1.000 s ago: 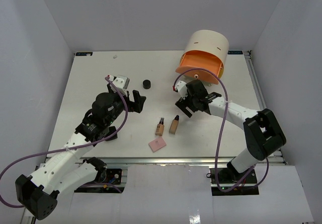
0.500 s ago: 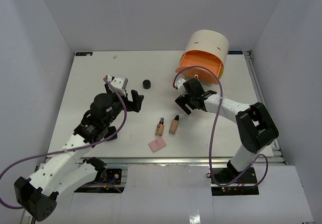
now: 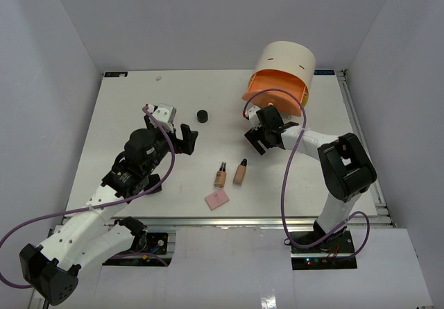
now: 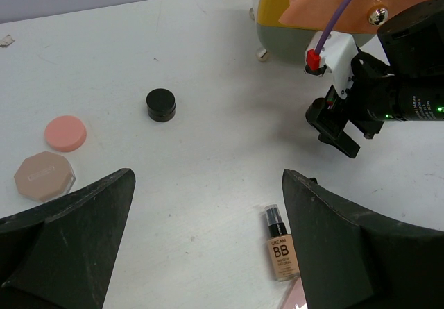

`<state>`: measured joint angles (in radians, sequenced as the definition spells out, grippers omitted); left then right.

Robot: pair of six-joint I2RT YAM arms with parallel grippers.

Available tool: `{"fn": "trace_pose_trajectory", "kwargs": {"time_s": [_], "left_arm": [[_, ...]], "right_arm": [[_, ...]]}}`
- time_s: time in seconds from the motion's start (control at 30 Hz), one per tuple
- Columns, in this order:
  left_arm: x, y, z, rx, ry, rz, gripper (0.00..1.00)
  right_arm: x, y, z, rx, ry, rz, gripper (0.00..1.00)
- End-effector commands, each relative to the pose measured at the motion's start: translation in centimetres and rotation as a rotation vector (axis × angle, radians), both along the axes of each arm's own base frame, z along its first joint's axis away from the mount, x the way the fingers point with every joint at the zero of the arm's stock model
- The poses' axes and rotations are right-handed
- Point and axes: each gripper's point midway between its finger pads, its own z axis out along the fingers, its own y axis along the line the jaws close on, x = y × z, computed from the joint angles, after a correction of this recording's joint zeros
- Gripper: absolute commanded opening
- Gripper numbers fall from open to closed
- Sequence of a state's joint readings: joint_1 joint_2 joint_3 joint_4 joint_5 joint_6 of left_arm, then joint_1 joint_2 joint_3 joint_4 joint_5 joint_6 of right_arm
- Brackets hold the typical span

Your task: Organize the makeup

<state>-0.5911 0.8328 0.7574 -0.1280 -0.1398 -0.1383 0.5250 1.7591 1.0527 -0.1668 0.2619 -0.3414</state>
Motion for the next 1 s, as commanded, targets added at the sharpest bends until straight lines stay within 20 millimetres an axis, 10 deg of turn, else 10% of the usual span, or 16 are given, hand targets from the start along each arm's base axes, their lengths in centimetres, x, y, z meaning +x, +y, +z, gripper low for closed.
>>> {"fn": "trace_pose_trajectory", "kwargs": {"time_s": [0.0,0.6,0.97], "left_arm": [[0.0,0.4,0.5,0.000,-0.021,0.012,0.98],[0.1,0.4,0.4,0.005,-0.020,0.012,0.98],[0.1,0.5,0.4,0.007,-0.022,0.016,0.98]], "right_arm": [[1.4,2.3,1.0,0.095,-0.027,0.038,0.90],[-0.4,5.2,-0.6,0.195,0.066,0.208,0.74],[-0.9,6.1,0.4,0.232,0.078,0.257,0.32]]}}
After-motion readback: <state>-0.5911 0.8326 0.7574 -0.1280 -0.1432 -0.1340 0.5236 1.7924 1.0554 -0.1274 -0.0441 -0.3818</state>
